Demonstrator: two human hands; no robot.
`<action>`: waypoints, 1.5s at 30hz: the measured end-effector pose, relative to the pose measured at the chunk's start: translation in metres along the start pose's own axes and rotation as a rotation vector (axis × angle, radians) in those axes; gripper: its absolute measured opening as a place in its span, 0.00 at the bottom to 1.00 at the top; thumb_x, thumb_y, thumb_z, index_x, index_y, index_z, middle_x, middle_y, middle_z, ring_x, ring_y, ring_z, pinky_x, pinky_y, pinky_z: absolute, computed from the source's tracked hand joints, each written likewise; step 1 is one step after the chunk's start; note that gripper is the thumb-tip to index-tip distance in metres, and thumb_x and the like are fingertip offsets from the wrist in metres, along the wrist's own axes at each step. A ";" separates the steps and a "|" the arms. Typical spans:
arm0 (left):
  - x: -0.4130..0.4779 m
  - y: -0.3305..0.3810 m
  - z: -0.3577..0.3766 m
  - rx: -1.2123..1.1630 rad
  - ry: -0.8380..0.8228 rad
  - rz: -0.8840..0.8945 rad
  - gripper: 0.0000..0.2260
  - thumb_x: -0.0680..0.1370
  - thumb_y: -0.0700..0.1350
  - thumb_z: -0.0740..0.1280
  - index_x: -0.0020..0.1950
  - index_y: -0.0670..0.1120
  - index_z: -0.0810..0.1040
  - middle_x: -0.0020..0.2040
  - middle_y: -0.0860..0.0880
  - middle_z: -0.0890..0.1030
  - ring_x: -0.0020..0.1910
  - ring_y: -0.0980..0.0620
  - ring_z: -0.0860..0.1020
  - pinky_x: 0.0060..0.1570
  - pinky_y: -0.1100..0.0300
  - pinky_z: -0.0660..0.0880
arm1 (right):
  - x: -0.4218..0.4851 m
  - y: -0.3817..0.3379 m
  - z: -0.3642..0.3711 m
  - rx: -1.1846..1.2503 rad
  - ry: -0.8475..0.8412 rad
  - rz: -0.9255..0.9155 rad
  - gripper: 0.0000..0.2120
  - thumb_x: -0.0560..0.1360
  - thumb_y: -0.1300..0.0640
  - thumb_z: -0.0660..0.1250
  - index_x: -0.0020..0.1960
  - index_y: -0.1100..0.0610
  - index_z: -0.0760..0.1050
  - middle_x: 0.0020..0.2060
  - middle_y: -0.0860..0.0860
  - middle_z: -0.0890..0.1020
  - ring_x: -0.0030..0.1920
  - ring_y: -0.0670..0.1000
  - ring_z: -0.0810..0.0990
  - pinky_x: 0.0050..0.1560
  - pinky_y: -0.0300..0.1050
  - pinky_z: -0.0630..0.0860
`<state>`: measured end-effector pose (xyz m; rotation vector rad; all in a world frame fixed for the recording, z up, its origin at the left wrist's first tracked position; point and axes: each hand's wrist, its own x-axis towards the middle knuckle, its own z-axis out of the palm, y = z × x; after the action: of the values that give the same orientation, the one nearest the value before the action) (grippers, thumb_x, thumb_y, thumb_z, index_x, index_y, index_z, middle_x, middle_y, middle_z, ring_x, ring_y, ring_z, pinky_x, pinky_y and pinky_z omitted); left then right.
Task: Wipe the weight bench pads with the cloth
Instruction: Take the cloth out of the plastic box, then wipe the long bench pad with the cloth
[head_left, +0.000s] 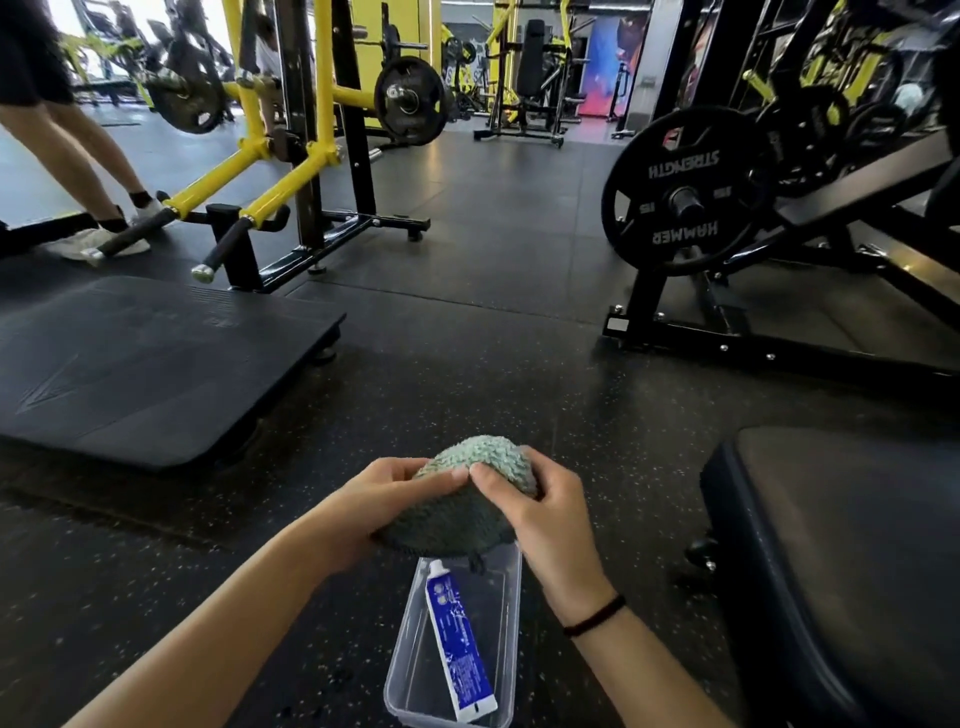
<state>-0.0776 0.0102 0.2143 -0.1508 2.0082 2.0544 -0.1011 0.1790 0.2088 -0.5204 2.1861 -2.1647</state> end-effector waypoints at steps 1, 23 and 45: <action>0.004 0.010 0.002 -0.015 -0.024 0.033 0.22 0.67 0.54 0.75 0.54 0.41 0.82 0.50 0.40 0.84 0.48 0.44 0.83 0.46 0.55 0.80 | 0.004 -0.011 -0.002 -0.073 0.042 -0.095 0.06 0.72 0.54 0.71 0.40 0.56 0.80 0.35 0.52 0.83 0.36 0.50 0.80 0.36 0.46 0.77; 0.055 0.055 0.210 0.584 -0.264 0.590 0.21 0.80 0.49 0.59 0.73 0.56 0.60 0.75 0.58 0.55 0.75 0.61 0.48 0.75 0.58 0.49 | -0.027 -0.166 -0.222 -0.409 0.659 0.251 0.10 0.77 0.64 0.62 0.58 0.60 0.74 0.52 0.53 0.79 0.53 0.52 0.78 0.51 0.40 0.74; 0.042 0.047 0.227 0.977 -0.204 0.512 0.39 0.63 0.69 0.20 0.71 0.53 0.26 0.70 0.63 0.24 0.68 0.65 0.25 0.71 0.58 0.30 | 0.029 -0.058 -0.213 -1.465 -0.051 0.367 0.27 0.79 0.43 0.33 0.77 0.46 0.40 0.75 0.40 0.38 0.75 0.43 0.36 0.74 0.59 0.38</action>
<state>-0.1053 0.2398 0.2573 0.7819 2.8156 0.9736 -0.1682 0.3791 0.2792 -0.0855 3.0813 -0.1041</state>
